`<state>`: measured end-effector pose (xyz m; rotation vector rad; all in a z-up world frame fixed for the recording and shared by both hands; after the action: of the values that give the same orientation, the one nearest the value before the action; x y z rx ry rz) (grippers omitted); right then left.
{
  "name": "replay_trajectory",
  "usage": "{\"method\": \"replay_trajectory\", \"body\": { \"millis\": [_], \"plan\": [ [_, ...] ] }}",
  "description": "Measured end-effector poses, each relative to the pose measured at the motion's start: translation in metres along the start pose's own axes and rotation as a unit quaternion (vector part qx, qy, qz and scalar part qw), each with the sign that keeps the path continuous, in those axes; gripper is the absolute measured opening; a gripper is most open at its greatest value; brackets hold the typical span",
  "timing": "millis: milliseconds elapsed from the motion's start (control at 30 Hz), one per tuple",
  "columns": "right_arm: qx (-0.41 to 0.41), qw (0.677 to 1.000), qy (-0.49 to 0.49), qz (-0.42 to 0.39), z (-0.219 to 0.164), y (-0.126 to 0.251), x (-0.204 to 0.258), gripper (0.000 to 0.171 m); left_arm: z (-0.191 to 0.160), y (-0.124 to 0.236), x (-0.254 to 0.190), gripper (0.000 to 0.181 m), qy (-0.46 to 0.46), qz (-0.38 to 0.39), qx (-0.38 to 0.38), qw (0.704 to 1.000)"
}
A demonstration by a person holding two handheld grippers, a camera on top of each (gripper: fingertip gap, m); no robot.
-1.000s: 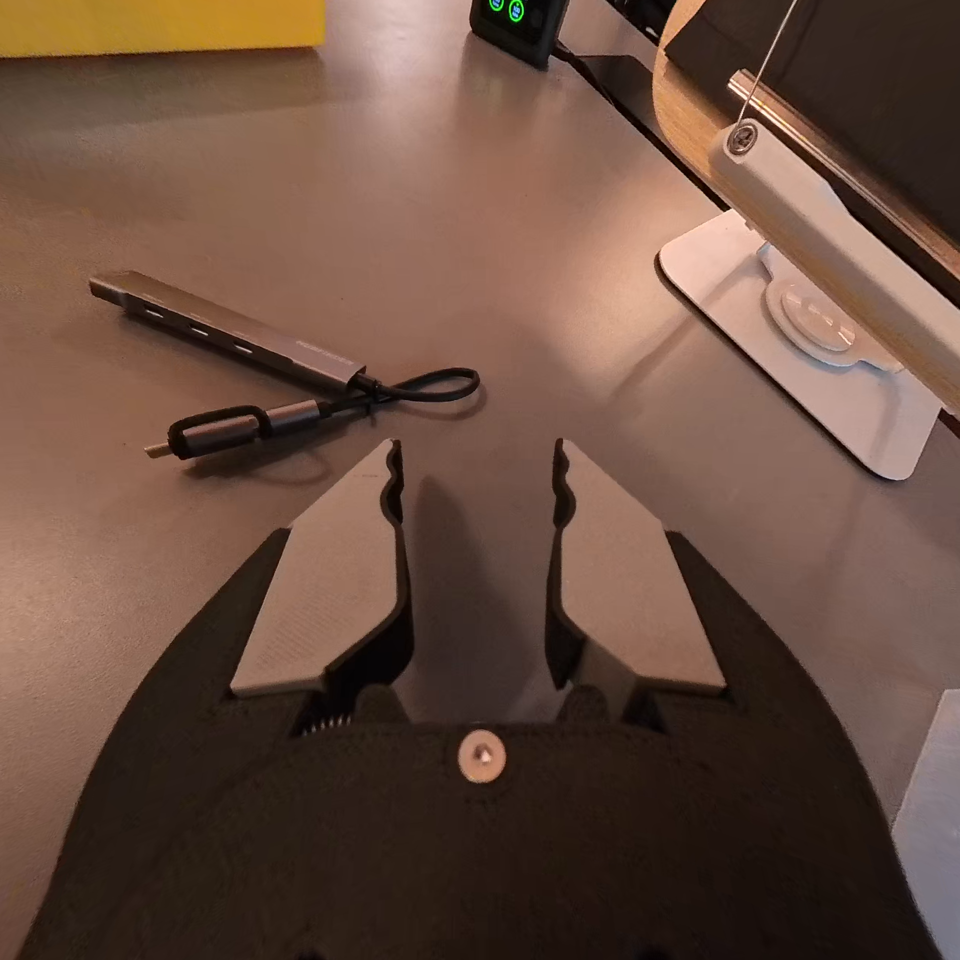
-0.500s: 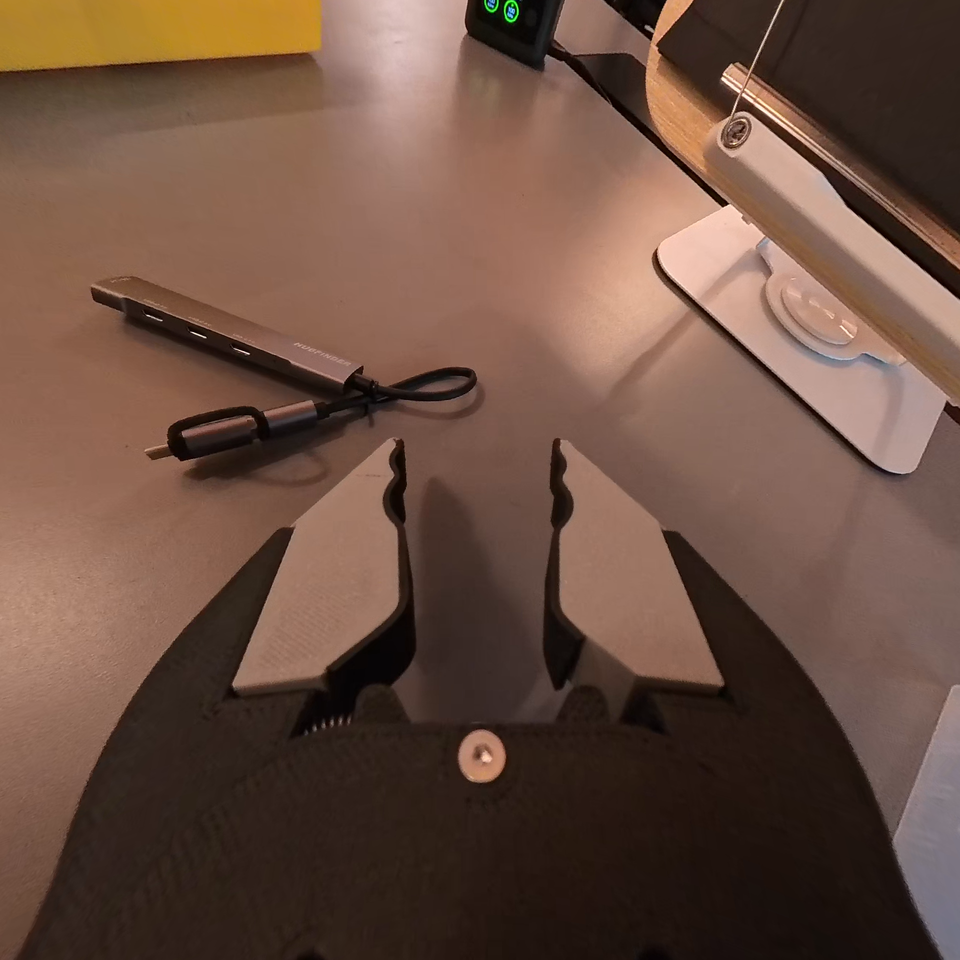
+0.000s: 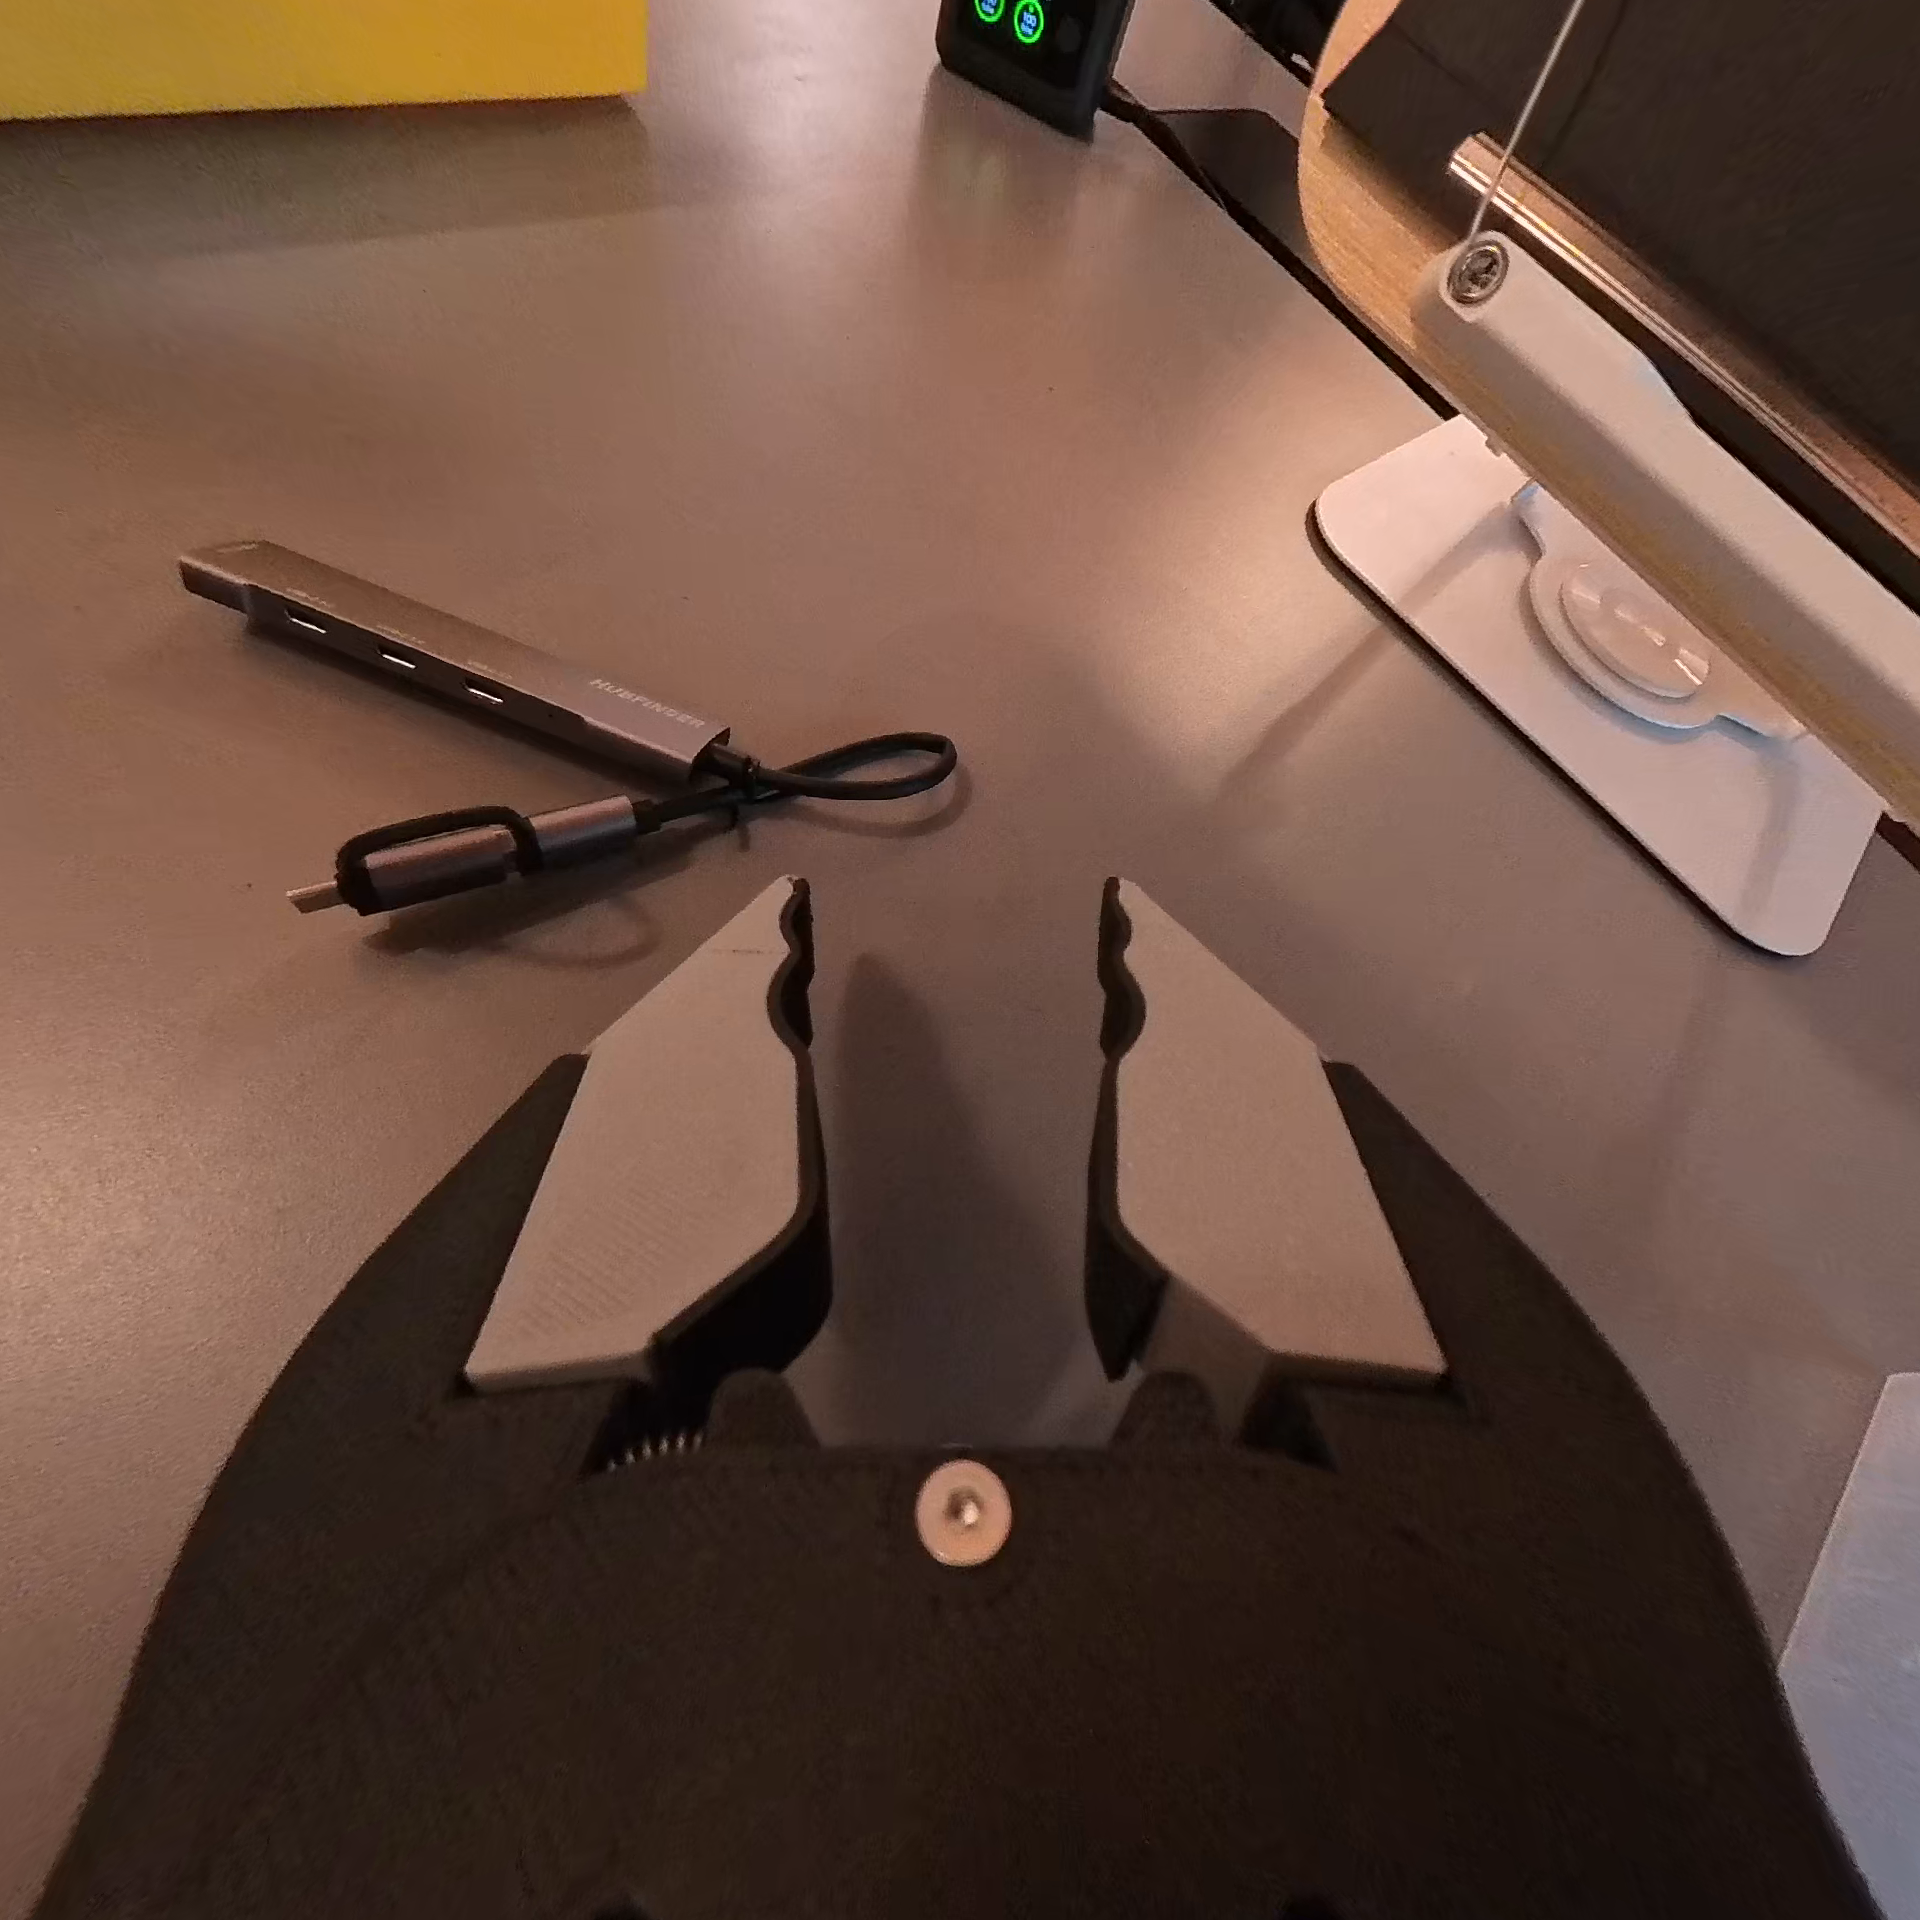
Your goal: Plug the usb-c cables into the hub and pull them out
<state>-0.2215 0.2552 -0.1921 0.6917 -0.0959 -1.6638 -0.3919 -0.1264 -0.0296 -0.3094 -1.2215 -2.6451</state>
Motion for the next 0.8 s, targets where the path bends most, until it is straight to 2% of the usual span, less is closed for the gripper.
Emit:
{"method": "replay_trajectory", "body": {
  "millis": [33, 167, 267, 333, 467, 567, 700, 767, 800],
  "plan": [
    [0.000, 1.000, 0.002, 0.000, 0.000, 0.000, 0.000, 0.053, -0.001, -0.003, -0.003, 0.020, 0.022, -0.026, 0.000, 0.999],
    [0.000, 1.000, 0.009, 0.000, 0.000, 0.000, 0.002, 0.053, -0.001, 0.004, 0.005, 0.045, 0.090, -0.051, -0.056, 0.993],
    [0.001, 1.000, 0.009, 0.001, 0.000, 0.000, 0.002, 0.053, -0.013, 0.013, 0.033, 0.046, 0.149, 0.010, -0.076, 0.986],
    [0.000, 1.000, 0.009, 0.001, 0.000, 0.000, 0.002, 0.053, -0.029, 0.007, 0.052, 0.048, 0.187, 0.046, -0.039, 0.981],
    [0.001, 1.000, 0.011, -0.001, 0.000, 0.000, 0.003, 0.053, -0.068, -0.033, 0.070, 0.063, 0.263, 0.030, 0.070, 0.962],
    [0.002, 1.000, 0.006, -0.001, 0.000, 0.000, 0.001, 0.053, -0.088, -0.060, 0.076, 0.068, 0.276, 0.045, 0.129, 0.951],
    [0.002, 1.000, 0.004, 0.000, 0.000, 0.000, 0.001, 0.053, -0.098, -0.081, 0.078, 0.051, 0.263, 0.079, 0.176, 0.945],
    [0.002, 1.000, 0.008, 0.000, 0.000, 0.000, 0.002, 0.053, -0.097, -0.084, 0.080, 0.034, 0.231, 0.115, 0.198, 0.946],
    [0.002, 1.000, 0.010, 0.000, 0.000, 0.000, 0.002, 0.053, -0.096, -0.083, 0.081, 0.018, 0.217, 0.130, 0.206, 0.945]
  ]
}}
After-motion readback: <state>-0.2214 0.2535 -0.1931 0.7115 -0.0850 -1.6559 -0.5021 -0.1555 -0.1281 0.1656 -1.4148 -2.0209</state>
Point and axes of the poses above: each gripper's, where its closed fingertips meet, y back along the fingers, z out of its top, x = y × z across the jaws, the point moved 9 cm from there along y, back along the fingers, and after that the axes turned 15 degrees about -z, right-handed, at the moved point
